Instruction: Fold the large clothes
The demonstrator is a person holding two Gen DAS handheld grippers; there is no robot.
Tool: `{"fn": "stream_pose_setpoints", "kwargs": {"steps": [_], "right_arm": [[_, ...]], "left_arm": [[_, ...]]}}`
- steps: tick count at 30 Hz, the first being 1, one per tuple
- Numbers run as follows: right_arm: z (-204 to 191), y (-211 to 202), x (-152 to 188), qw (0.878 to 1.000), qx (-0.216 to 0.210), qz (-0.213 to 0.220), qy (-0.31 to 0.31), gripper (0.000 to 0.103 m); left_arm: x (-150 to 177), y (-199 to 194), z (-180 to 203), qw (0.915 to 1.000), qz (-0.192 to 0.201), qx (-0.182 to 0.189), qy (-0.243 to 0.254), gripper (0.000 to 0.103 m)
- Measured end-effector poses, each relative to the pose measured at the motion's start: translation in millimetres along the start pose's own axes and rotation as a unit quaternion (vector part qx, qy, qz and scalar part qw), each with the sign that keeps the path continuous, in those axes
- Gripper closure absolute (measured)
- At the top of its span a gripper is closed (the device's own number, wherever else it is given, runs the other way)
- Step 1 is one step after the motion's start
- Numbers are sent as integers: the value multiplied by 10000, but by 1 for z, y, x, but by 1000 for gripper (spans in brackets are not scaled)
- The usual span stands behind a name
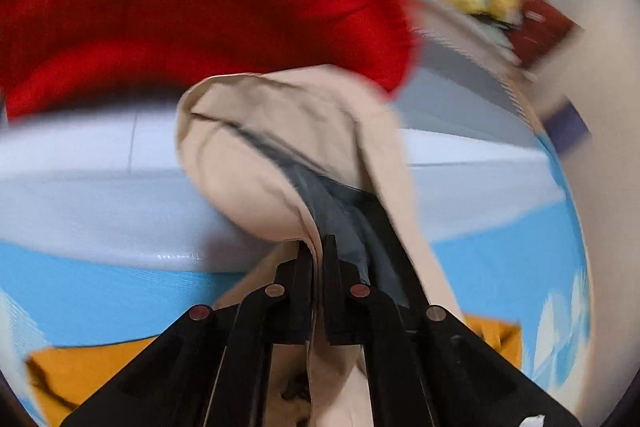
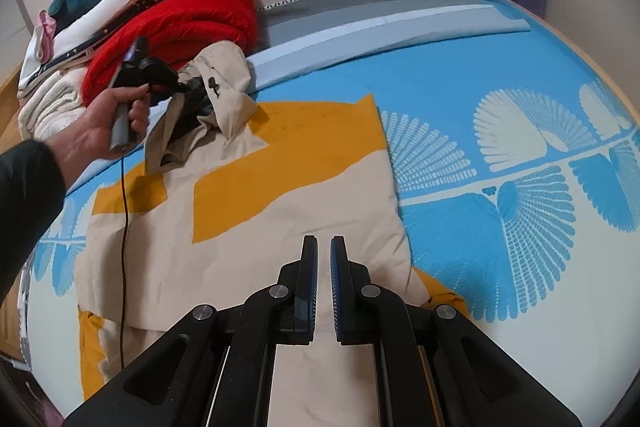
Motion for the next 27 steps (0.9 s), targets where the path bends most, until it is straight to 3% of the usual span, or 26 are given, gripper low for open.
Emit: {"fn": "stream_pose_setpoints", "kwargs": {"steps": [3, 5, 8, 10, 11, 13, 14, 16, 19, 22, 27], "right_arm": [[2, -15, -7, 9998, -105, 146, 99, 95], [0, -22, -9, 9996, -162, 213, 128, 95], [-1, -35, -13, 9988, -289, 348, 188, 95], [0, -43, -16, 9979, -394, 436, 268, 95], [0, -47, -18, 9974, -427, 489, 307, 95], [0, -55, -21, 9964, -449, 616, 379, 91], [0, -58, -22, 9959, -467, 657, 420, 84], [0, -60, -21, 9944, -594, 687, 536, 71], [-7, -56, -16, 9930, -834, 563, 612, 68], [-21, -43, -7, 9921, -1061, 278, 605, 68], [-50, -13, 10, 9868, -1477, -311, 581, 66]], "left_arm": [[28, -54, 50, 9946, 207, -18, 1017, 102], [63, -90, 80, 9854, 294, -89, 1677, 102], [148, -135, 111, 9693, 141, -120, 2451, 101], [220, -157, 107, 9666, -222, -239, 2544, 92], [252, -165, 99, 9685, -428, -272, 2437, 90], [308, -186, 79, 9812, -703, -288, 1773, 90], [332, -200, 64, 9892, -737, -343, 1221, 89], [354, -219, 47, 9965, -697, -333, 327, 89], [357, -237, 33, 9957, -481, -446, -647, 87], [343, -233, 29, 9957, -118, -268, -881, 79], [326, -187, 9, 9893, -167, -66, -1449, 77]]}}
Point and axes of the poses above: each gripper's, at about its wrist camera, not at the fingertips, and y roughly the way its jaws point, z to its right, x to its underside, the point moved 8 cm from there along y, roughly the way its jaws point, and after that the axes turned 13 degrees about x, right-handed, at the moved point
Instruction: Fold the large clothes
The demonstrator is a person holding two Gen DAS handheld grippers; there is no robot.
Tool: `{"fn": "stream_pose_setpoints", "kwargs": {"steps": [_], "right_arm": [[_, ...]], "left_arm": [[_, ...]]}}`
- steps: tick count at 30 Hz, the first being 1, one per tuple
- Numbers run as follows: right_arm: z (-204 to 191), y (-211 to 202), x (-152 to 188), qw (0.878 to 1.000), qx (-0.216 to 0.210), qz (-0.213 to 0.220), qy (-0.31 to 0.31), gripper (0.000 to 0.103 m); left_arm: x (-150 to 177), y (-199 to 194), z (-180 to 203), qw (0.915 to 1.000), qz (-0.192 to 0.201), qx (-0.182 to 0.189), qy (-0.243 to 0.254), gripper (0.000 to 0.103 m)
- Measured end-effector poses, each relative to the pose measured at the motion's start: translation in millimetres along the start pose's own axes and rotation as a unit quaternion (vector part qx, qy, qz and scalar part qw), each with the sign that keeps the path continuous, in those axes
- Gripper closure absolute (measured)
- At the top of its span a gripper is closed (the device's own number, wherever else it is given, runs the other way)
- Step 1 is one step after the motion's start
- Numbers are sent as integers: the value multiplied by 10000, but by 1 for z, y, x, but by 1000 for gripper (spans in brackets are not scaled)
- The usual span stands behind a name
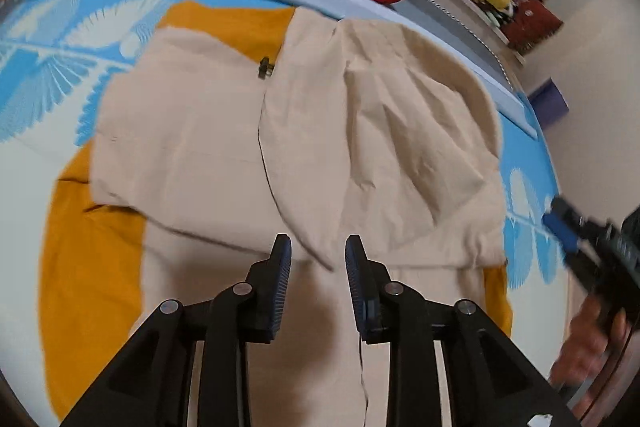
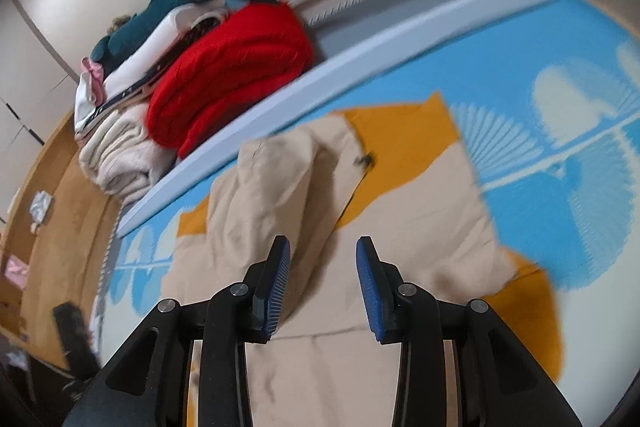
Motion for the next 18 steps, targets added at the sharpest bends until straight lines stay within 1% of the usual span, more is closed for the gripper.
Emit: {"fn": "stream_pose_setpoints", "kwargs": {"steps": [3, 6, 8, 11, 12, 14, 15, 16, 17, 18], "right_arm": [[-12, 23, 10, 9996, -91, -272, -56, 65], [-25, 44, 16, 9990, -153, -420, -59, 64], [-32, 54, 18, 9986, -235, -479, -55, 63], [-41, 69, 23, 9977, -344, -585, -49, 63], [-43, 73, 24, 9973, -395, -615, -22, 62], [-45, 80, 25, 9965, -501, -671, 57, 62], [-47, 84, 26, 9961, -550, -683, 84, 62], [-48, 86, 27, 9959, -572, -693, 79, 63], [-48, 88, 28, 9958, -566, -718, 56, 65], [-47, 91, 31, 9961, -520, -709, 24, 86]], "left_arm": [[-9, 14, -16, 9993, 45, 108, -342, 68], [-6, 30, -29, 9966, -49, 315, -756, 68], [-3, 39, -36, 9945, -134, 403, -954, 68], [1, 46, -42, 9899, -160, 614, -1265, 68], [3, 48, -41, 9886, -211, 671, -1334, 70], [5, 50, -39, 9870, -253, 796, -1373, 70], [6, 51, -37, 9871, -269, 801, -1358, 76], [5, 50, -35, 9870, -267, 834, -1346, 96], [5, 49, -31, 9871, -265, 901, -1297, 102], [2, 45, -28, 9881, -220, 913, -1221, 102]]}}
Point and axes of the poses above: each gripper's, at about its wrist camera, not at the fingertips, and y roughly the way its jaws point, z to its right, x to its underside, the point moved 8 cm from there along y, roughly the way its jaws point, and after that the axes turned 13 degrees about x, right-handed, at the moved point
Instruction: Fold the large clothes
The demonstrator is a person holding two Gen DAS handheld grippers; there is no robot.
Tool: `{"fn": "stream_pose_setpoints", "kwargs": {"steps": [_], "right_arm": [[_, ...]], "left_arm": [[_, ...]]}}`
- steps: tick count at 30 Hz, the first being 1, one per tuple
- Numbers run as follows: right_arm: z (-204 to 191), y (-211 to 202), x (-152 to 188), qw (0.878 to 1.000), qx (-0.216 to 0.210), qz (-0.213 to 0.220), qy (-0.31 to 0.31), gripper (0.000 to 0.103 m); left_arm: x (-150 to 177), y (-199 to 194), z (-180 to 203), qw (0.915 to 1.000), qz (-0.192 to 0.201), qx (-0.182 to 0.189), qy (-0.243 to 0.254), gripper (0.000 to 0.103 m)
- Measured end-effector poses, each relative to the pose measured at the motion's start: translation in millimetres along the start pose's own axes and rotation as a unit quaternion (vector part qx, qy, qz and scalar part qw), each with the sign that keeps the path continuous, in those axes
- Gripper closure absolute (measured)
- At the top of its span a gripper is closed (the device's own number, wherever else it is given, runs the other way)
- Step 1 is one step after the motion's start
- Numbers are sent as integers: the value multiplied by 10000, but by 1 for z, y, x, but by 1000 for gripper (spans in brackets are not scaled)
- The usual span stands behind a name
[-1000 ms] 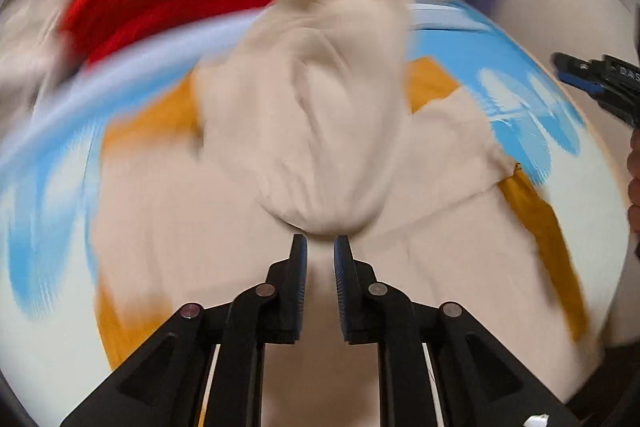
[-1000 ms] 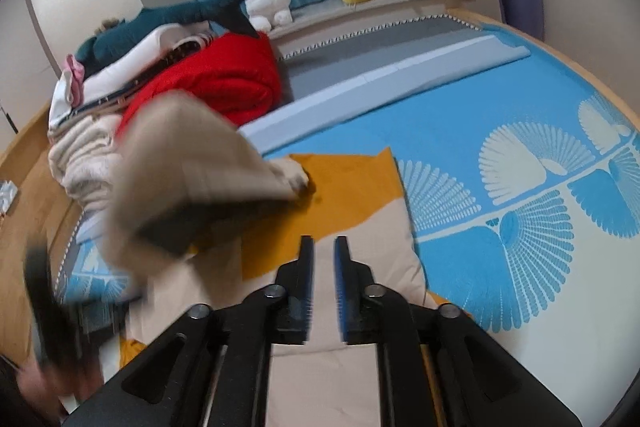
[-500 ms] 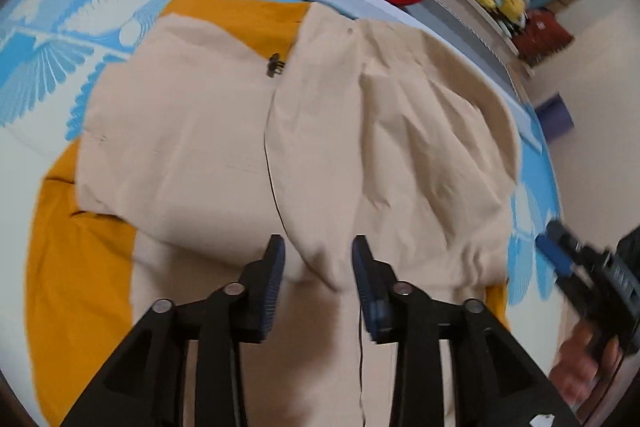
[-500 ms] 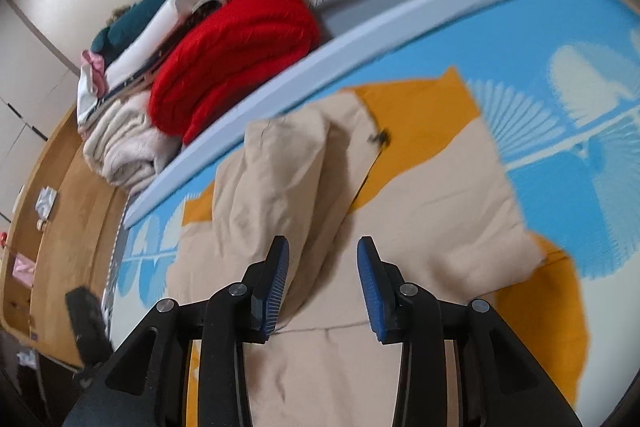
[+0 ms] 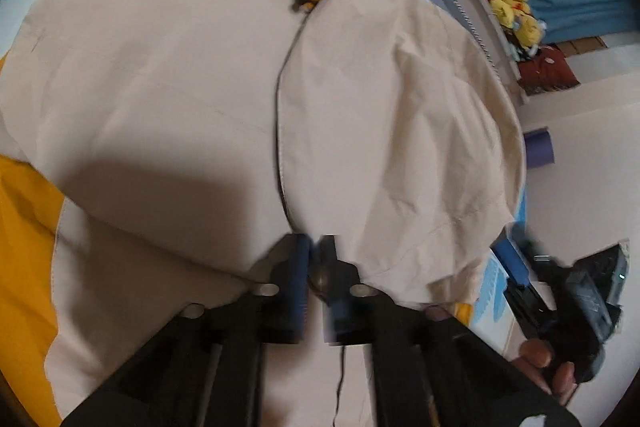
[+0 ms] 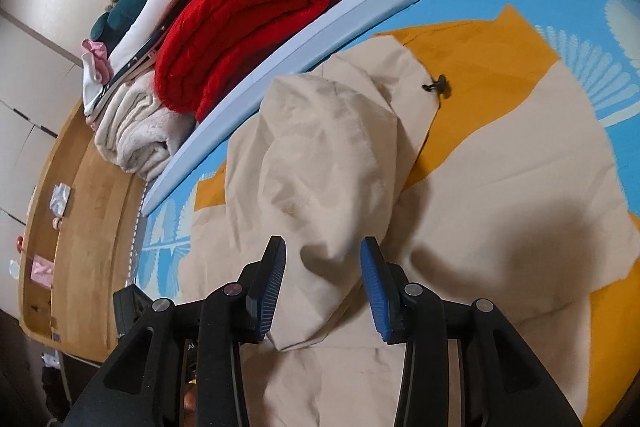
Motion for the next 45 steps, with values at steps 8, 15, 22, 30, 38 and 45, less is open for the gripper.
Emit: {"fn": "stream_pose_setpoints", "kwargs": {"steps": [8, 15, 22, 30, 38, 45], "right_arm": [[26, -6, 0, 9974, 436, 149, 553, 102], [57, 32, 24, 9882, 1077, -629, 890, 99], [32, -7, 2, 9911, 1241, 312, 375, 79], [25, 31, 27, 9971, 616, -407, 186, 67], [20, 3, 11, 9924, 1224, 99, -76, 67], [-45, -100, -6, 9767, 832, 1706, -998, 67]], "left_arm": [[11, -11, 32, 9951, -58, -468, 872, 99], [8, -18, 14, 9796, 202, -1766, 937, 100], [15, 14, 67, 9674, 181, -1418, 2089, 81], [31, 21, 67, 9612, -276, -1916, 1966, 80], [28, -31, 113, 9494, 624, -1860, 2451, 80], [10, -90, 137, 9416, 1404, -1802, 2474, 80]]}}
Point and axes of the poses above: each gripper's, at about its wrist camera, not at the fingertips, and y roughly the way its jaws point, z to its right, x to its underside, the point moved 8 cm from there along y, roughly the way its jaws point, and after that the axes turned 13 degrees about x, right-handed, at the moved point
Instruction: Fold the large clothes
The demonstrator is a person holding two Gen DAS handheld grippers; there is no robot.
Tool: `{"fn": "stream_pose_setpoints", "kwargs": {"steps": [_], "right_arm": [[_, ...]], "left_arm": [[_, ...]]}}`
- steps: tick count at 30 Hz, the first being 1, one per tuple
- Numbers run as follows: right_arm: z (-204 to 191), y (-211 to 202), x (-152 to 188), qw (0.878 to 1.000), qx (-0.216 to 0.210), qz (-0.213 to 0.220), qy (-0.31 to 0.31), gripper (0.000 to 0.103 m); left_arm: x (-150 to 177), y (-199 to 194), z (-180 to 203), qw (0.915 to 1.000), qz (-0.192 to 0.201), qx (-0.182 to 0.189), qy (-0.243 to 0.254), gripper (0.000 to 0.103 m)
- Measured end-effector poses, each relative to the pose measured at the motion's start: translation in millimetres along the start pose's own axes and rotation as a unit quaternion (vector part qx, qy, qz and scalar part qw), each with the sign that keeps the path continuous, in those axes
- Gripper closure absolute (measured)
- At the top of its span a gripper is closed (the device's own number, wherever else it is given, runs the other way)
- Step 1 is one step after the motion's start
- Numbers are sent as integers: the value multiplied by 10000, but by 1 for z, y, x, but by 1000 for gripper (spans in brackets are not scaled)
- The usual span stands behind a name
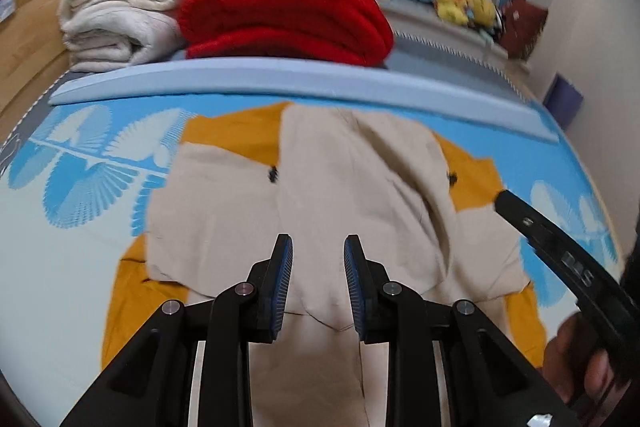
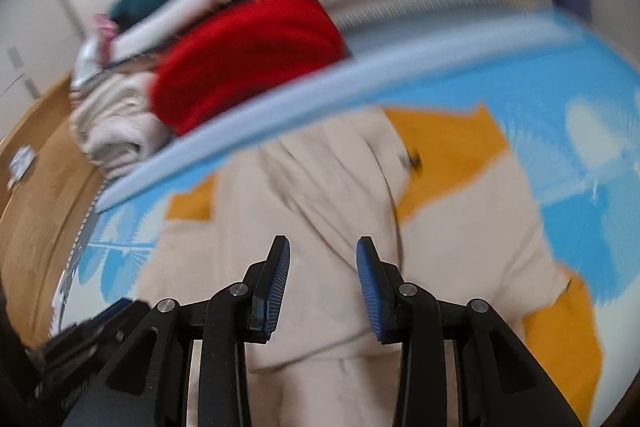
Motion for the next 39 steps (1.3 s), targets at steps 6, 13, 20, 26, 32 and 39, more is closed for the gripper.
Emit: {"fn": "stream_pose_setpoints", "kwargs": {"steps": [6, 13, 20, 26, 32, 39], "right_arm": [[-7, -80, -22, 9981, -254, 554, -110, 73], [37, -231, -22, 9919, -283, 1175, 381, 92], [77, -359, 10, 9871, 15, 1598, 90, 93], [107, -429, 33, 9803, 277, 1950, 145, 83], [115, -468, 53, 9799, 435, 1939, 173, 72], [72, -591, 10, 9562, 431, 2887, -220, 72]], "left_arm": [[12, -70, 7, 9980, 538, -25, 319, 80], [68, -159, -2, 9961, 825, -26, 321, 90], [159, -215, -17, 9964, 364, -174, 751, 94], [205, -243, -39, 9946, 346, -281, 936, 94], [261, -237, -70, 9982, -177, -331, 466, 94], [245, -252, -62, 9955, 206, -378, 840, 94]]}}
Point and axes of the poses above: each gripper's, at about its wrist camera, not at the fingertips, and y roughly the way its jaws point, z to its right, x to its underside, the point moved 8 cm from there along y, roughly the way its jaws point, and after that the axes turned 13 degrees about x, right-handed, at the moved point
